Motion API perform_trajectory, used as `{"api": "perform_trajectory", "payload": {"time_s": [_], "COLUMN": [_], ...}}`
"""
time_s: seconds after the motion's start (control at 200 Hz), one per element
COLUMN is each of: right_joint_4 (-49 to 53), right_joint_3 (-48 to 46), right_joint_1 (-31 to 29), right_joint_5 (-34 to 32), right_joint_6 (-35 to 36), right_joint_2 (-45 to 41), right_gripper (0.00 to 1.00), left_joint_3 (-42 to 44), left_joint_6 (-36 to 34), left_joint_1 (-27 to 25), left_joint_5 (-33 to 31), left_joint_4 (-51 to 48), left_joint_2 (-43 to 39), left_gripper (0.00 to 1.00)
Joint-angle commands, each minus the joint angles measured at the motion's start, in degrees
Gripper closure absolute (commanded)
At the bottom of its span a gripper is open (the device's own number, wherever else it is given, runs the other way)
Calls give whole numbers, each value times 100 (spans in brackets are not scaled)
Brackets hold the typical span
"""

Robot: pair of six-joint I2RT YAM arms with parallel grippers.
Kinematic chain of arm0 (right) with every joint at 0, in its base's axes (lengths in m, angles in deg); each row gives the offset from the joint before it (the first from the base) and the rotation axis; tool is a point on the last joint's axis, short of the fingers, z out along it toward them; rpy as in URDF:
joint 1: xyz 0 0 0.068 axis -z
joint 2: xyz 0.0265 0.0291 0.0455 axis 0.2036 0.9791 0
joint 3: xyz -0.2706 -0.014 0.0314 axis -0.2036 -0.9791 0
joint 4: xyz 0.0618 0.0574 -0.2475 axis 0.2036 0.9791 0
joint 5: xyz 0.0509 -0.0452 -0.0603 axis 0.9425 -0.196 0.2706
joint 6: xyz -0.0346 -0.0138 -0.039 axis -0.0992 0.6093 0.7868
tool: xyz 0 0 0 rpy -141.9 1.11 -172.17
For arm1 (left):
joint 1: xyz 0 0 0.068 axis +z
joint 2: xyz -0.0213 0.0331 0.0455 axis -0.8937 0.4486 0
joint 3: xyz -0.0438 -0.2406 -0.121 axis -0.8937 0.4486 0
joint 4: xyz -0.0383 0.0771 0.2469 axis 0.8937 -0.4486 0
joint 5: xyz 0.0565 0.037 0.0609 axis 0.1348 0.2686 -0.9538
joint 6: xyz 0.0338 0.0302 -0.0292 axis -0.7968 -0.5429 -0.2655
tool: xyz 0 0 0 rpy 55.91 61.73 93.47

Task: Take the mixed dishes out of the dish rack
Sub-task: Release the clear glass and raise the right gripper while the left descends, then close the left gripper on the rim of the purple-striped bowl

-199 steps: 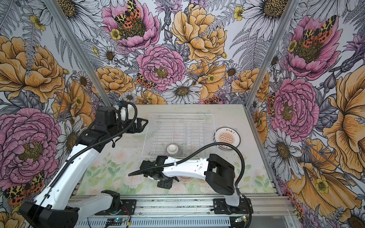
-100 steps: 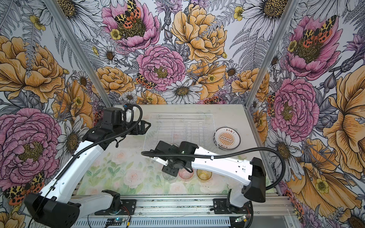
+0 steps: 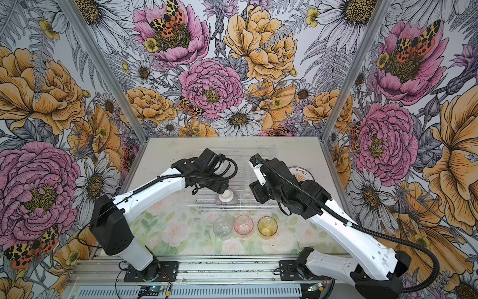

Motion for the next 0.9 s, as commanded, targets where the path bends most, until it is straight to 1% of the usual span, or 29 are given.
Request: {"api": "perform_trajectory", "payload": {"time_s": [0.0, 0.155, 0.38, 0.515, 0.726, 0.806, 0.826, 0.896], "right_joint_4": [-218, -361, -538, -601, -642, -662, -662, -672], "right_joint_3": [-158, -310, -491, -593, -752, -806, -816, -853], "right_joint_1": [105, 210, 369, 430, 526, 571, 585, 619], "right_joint_5": [95, 201, 325, 390, 422, 431, 435, 459], "right_joint_6": [-185, -194, -198, -215, -221, -221, -224, -216], "right_joint_2": [36, -3, -98, -186, -389, -459, -466, -499], "right_gripper": [39, 39, 39, 38, 38, 38, 38, 38], "left_joint_3": [-259, -273, -307, -417, -506, -502, -501, -502], "left_joint_6": [-71, 25, 128, 150, 139, 137, 134, 129], "left_joint_1": [-110, -236, -489, -499, -478, -444, -434, -412], "left_joint_5": [-305, -252, -327, -234, -269, -221, -190, -149], "left_joint_4": [-289, -380, -365, -365, -365, -360, -358, -359], "left_joint_2": [104, 240, 491, 711, 905, 902, 1102, 1163], "left_gripper": [7, 12, 12, 14, 15, 17, 18, 20]}}
